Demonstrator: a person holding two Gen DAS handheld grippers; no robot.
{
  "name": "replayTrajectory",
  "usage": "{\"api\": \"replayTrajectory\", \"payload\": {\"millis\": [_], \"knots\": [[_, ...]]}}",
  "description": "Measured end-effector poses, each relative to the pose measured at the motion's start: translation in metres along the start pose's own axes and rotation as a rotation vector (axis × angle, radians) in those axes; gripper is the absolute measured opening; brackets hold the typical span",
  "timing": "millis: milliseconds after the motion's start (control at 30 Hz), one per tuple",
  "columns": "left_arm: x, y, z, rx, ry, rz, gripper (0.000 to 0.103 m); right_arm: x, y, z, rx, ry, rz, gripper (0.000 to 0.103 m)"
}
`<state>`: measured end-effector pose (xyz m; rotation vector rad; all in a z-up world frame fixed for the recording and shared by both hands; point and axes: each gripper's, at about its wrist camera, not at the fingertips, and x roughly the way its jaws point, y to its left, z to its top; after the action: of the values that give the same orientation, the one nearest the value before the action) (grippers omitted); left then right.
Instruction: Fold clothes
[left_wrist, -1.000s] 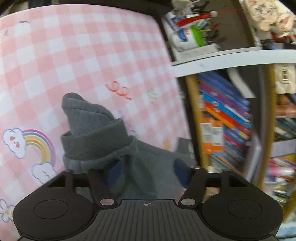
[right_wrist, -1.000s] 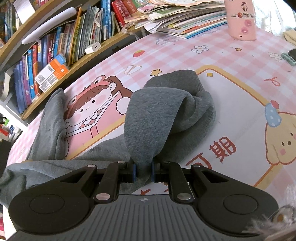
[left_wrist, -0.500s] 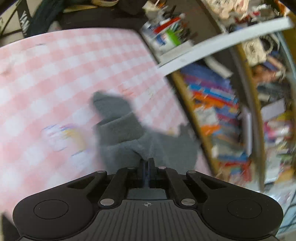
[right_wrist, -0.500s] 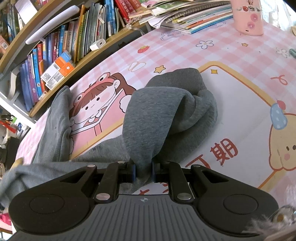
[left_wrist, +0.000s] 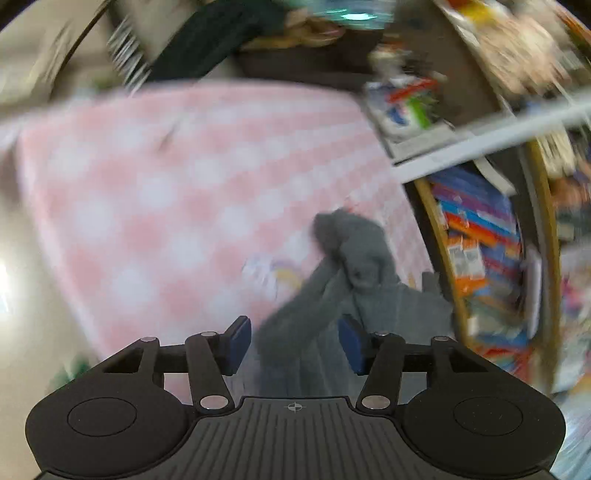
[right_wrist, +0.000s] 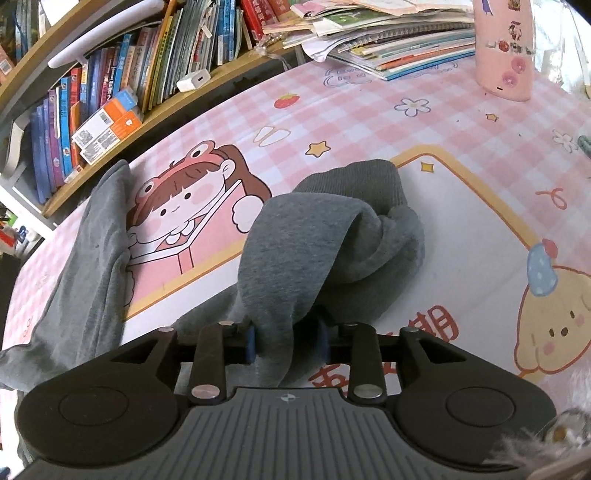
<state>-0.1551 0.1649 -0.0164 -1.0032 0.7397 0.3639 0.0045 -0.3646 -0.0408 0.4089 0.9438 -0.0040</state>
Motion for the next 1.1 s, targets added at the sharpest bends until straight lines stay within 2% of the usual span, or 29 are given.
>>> {"api": "replayTrajectory", "payload": {"millis": [67,100,167,200,300,367,400,500,600,700,767,900,933,967,1033,1067,1100], "knots": [[0.018,-0.026,-0.002,0.185,0.036,0.028,0.045,0.000,0.001,0.000,-0.003,-0.011,-0.008,0.034],[0.027,-0.038,-0.004,0.281,0.065,0.034,0.035,0.000,0.001,0.001,-0.005,-0.017,-0.012,0.034],[0.051,-0.063,-0.015,0.458,0.107,0.039,0.028,0.000,0.001,0.000,-0.004,-0.025,-0.019,0.035],[0.062,-0.073,-0.019,0.526,0.132,0.036,0.027,0.001,0.001,0.000,-0.001,-0.027,-0.023,0.035],[0.099,-0.093,-0.029,0.600,0.224,0.017,0.027,0.001,0.001,-0.005,0.002,-0.033,-0.038,0.034],[0.116,-0.099,-0.025,0.600,0.227,0.024,0.025,-0.003,0.000,-0.007,0.007,-0.040,-0.045,0.033],[0.124,-0.101,-0.023,0.598,0.227,0.027,0.020,-0.005,0.000,-0.008,0.010,-0.044,-0.049,0.033],[0.131,-0.084,0.006,0.480,0.168,0.065,0.005,-0.012,-0.007,-0.012,0.040,-0.053,-0.050,0.036],[0.128,-0.057,0.037,0.334,0.095,0.088,0.005,-0.015,-0.013,-0.018,0.069,-0.038,-0.031,0.049],[0.121,-0.046,0.048,0.326,0.043,0.142,0.005,-0.018,-0.009,-0.023,0.052,-0.024,0.013,0.056],[0.117,-0.041,0.052,0.332,0.022,0.166,0.005,-0.020,0.002,-0.024,0.000,-0.031,0.011,0.059],[0.109,-0.033,0.048,0.344,0.010,0.176,0.005,-0.023,0.020,-0.023,-0.065,-0.051,-0.060,0.060],[0.108,-0.031,0.046,0.345,0.006,0.179,0.005,-0.024,0.024,-0.023,-0.076,-0.059,-0.082,0.060],[0.104,-0.027,0.045,0.345,0.007,0.178,0.005,-0.025,0.026,-0.023,-0.079,-0.075,-0.114,0.055],[0.101,-0.022,0.043,0.336,0.010,0.170,0.005,-0.030,0.025,-0.023,-0.041,-0.116,-0.162,0.042],[0.099,-0.018,0.042,0.326,0.014,0.162,0.005,-0.033,0.022,-0.022,-0.008,-0.129,-0.151,0.032],[0.097,-0.015,0.041,0.320,0.021,0.158,0.005,-0.034,0.020,-0.022,0.013,-0.132,-0.146,0.027]]}}
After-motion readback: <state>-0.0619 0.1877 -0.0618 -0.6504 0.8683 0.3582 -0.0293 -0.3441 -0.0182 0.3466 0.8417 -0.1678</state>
